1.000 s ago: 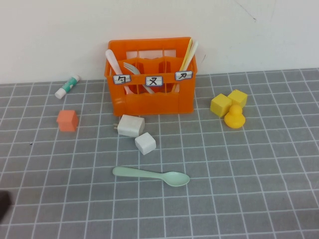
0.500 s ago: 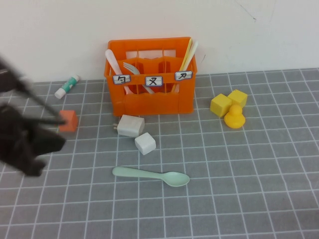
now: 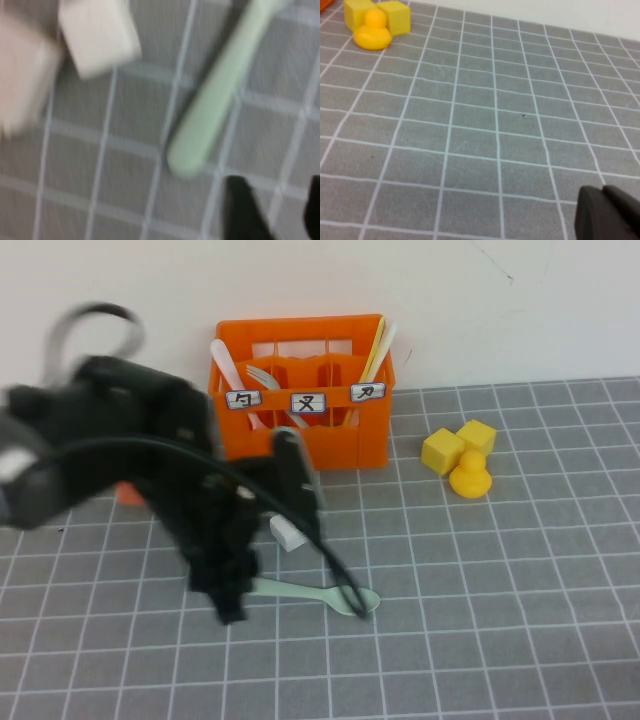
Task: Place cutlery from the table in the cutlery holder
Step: Pick up the spoon
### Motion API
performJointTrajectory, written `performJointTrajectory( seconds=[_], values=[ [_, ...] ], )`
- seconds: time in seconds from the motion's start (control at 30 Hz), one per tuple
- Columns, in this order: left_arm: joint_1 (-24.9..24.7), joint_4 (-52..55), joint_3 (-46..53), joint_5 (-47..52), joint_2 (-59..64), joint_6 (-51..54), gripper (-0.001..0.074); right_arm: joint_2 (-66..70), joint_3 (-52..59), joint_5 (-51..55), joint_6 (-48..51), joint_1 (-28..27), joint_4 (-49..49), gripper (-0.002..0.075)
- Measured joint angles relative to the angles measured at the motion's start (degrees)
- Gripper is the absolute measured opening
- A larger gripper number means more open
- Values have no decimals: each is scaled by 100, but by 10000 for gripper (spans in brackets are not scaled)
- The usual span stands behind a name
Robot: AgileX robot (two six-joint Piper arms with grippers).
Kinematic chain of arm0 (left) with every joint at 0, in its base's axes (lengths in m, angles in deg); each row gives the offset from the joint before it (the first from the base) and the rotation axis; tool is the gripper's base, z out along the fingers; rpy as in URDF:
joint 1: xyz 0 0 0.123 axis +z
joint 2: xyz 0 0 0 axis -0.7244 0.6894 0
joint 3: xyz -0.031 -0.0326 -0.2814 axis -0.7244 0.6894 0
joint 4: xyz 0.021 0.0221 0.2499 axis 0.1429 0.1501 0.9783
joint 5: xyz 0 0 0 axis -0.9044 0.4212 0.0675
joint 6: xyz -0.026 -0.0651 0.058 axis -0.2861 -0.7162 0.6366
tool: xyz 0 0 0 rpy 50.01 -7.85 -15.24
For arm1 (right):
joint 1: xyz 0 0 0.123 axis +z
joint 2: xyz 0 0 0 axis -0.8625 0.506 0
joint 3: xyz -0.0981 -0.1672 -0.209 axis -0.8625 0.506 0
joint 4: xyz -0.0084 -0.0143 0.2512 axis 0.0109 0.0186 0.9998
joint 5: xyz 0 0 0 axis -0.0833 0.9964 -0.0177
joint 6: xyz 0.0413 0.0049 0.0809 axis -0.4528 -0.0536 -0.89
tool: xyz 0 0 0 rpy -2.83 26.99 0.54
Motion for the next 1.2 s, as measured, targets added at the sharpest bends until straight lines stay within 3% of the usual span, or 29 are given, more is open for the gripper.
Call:
performJointTrajectory(
  seconds=[0.13, 0.27, 0.77, 1.03, 1.2],
  values=[
    [-362, 257, -107, -464, 438, -218, 379, 0, 0, 0, 0, 0, 0, -3],
    [-449, 333, -120, -737, 770, -244, 432, 0, 0, 0, 0, 0, 0, -3],
    [-449, 412, -156, -1686, 1361, -195, 379, 0, 0, 0, 0, 0, 0, -3],
    [-449, -304, -211, -1629, 1432, 543, 369, 0, 0, 0, 0, 0, 0, -3],
    [-426, -1210, -238, -1340, 1481, 1472, 237, 0, 0, 0, 0, 0, 0, -3]
  ],
)
